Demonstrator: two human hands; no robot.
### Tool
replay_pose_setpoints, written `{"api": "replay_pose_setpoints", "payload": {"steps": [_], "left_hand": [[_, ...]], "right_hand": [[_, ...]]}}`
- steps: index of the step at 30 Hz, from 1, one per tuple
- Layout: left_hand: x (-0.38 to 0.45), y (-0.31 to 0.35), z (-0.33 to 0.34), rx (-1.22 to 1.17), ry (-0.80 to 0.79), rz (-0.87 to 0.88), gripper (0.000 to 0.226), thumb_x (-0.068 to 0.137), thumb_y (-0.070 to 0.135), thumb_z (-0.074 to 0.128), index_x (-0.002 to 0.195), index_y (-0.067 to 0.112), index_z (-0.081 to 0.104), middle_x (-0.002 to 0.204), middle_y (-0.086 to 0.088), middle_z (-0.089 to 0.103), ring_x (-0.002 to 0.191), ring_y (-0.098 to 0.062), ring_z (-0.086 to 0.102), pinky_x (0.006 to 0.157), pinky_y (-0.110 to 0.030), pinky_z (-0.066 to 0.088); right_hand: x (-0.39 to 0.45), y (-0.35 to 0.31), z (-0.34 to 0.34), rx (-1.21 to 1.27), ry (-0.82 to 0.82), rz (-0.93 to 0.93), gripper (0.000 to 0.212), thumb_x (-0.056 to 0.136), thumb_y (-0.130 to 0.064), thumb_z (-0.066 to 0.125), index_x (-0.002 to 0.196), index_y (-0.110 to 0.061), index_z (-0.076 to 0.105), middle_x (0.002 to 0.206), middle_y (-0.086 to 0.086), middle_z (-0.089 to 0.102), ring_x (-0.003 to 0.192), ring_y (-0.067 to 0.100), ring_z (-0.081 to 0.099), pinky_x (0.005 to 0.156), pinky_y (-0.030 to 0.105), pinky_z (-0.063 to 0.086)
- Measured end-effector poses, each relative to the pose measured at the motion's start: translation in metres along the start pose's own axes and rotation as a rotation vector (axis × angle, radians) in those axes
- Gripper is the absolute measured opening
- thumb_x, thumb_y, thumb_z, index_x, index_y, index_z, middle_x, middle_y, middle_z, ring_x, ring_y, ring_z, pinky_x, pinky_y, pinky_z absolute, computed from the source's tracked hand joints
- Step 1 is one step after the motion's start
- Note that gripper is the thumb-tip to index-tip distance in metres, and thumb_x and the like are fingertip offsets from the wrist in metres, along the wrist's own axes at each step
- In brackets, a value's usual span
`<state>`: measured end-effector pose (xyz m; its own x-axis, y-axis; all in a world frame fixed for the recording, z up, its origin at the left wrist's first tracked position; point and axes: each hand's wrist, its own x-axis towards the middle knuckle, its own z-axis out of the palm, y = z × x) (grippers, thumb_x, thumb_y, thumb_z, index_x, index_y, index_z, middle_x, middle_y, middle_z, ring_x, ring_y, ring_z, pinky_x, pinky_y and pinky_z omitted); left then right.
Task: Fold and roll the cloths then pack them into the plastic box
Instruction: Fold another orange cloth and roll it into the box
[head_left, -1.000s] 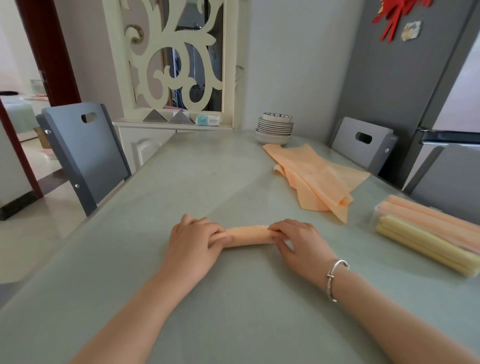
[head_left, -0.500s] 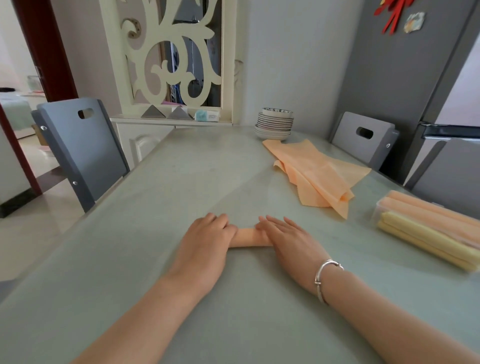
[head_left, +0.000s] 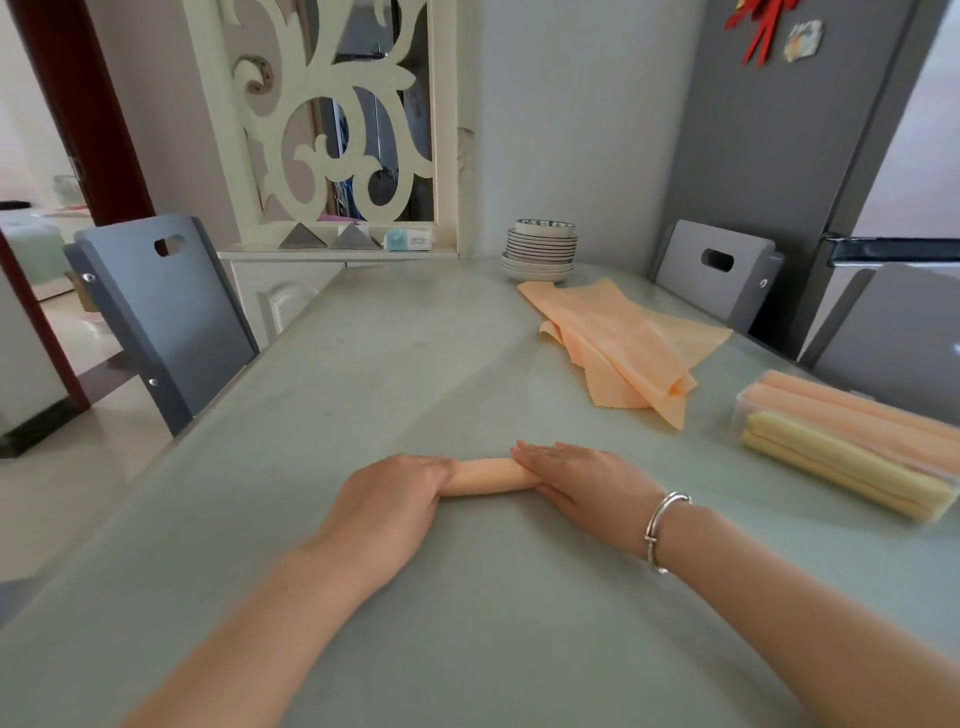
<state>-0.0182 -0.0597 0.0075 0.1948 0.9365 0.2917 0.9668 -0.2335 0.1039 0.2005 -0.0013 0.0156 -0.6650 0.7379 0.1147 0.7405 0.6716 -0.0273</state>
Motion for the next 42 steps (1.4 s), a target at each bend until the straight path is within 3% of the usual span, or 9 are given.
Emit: {"api": "replay_pose_setpoints", "payload": {"steps": [3,9,12,17,22,26,31,39,42], "left_hand": [[-0.001,0.006,0.004,0.054,-0.047,-0.050,0.037,0.090,0.022,0.034,0.123,0.030,0.049,0.122,0.000,0.061,0.112,-0.024,0.058,0.090,-0.035,0.047],[0.016,0.039,-0.001,0.146,-0.036,-0.019,0.012,0.087,0.015,0.044,0.096,0.020,0.051,0.097,-0.005,0.064,0.094,-0.031,0.061,0.075,-0.038,0.048],[0.039,0.069,-0.005,0.168,0.057,0.040,0.007,0.088,0.021,0.048,0.093,0.020,0.053,0.093,-0.003,0.064,0.088,-0.029,0.062,0.067,-0.037,0.044],[0.105,0.153,-0.016,0.047,0.265,0.154,0.009,0.084,0.026,0.054,0.091,0.021,0.057,0.090,0.001,0.065,0.085,-0.028,0.062,0.061,-0.032,0.037],[0.165,0.236,-0.008,-0.020,0.226,0.182,0.012,0.083,0.023,0.056,0.095,0.023,0.059,0.097,-0.002,0.065,0.091,-0.030,0.061,0.064,-0.031,0.037],[0.195,0.274,0.010,-0.063,0.183,0.182,0.016,0.081,0.014,0.055,0.094,0.021,0.062,0.100,-0.004,0.064,0.092,-0.032,0.060,0.065,-0.029,0.035],[0.213,0.278,0.034,-0.123,0.113,0.162,0.021,0.084,0.012,0.051,0.095,0.022,0.065,0.105,-0.005,0.064,0.097,-0.030,0.060,0.068,-0.028,0.037],[0.227,0.289,0.024,0.024,0.086,0.104,0.022,0.082,0.011,0.058,0.094,0.024,0.071,0.111,-0.001,0.057,0.109,-0.029,0.048,0.080,-0.030,0.037],[0.234,0.294,0.022,-0.013,-0.016,0.015,0.028,0.080,0.010,0.057,0.104,0.019,0.069,0.115,-0.004,0.060,0.108,-0.028,0.057,0.081,-0.030,0.045]], "right_hand": [[-0.006,-0.001,-0.005,-0.044,-0.025,0.027,0.043,0.100,-0.018,0.034,0.143,-0.023,0.031,0.134,0.001,0.049,0.119,0.022,0.048,0.095,0.032,0.037],[-0.044,0.018,-0.016,-0.086,0.031,0.091,0.039,0.095,-0.011,0.037,0.132,-0.024,0.039,0.115,0.002,0.056,0.106,0.024,0.055,0.082,0.033,0.041],[-0.079,0.040,-0.032,-0.091,0.213,0.129,0.038,0.092,-0.008,0.042,0.126,-0.024,0.043,0.105,-0.001,0.057,0.096,0.022,0.057,0.070,0.028,0.039],[-0.144,0.098,-0.062,-0.106,0.524,0.244,0.046,0.064,0.005,0.070,0.103,-0.019,0.061,0.082,-0.001,0.066,0.062,0.021,0.061,0.046,0.025,0.046],[-0.186,0.151,-0.067,-0.051,0.663,0.383,0.041,0.071,0.009,0.066,0.104,-0.016,0.066,0.098,0.004,0.069,0.083,0.028,0.066,0.065,0.035,0.057],[-0.203,0.185,-0.064,0.039,0.655,0.473,0.041,0.077,0.010,0.056,0.106,-0.017,0.067,0.109,-0.004,0.065,0.096,0.022,0.063,0.084,0.031,0.051],[-0.205,0.204,-0.058,0.150,0.527,0.465,0.041,0.078,0.008,0.051,0.101,-0.024,0.063,0.105,-0.014,0.050,0.084,0.024,0.060,0.077,0.039,0.051],[-0.196,0.211,-0.070,-0.003,0.391,0.419,0.042,0.083,0.005,0.054,0.111,-0.024,0.066,0.104,-0.009,0.049,0.096,0.017,0.045,0.083,0.031,0.042],[-0.191,0.209,-0.075,-0.082,0.314,0.413,0.045,0.083,0.002,0.054,0.113,-0.029,0.064,0.106,-0.009,0.047,0.098,0.016,0.041,0.086,0.028,0.038]]}}
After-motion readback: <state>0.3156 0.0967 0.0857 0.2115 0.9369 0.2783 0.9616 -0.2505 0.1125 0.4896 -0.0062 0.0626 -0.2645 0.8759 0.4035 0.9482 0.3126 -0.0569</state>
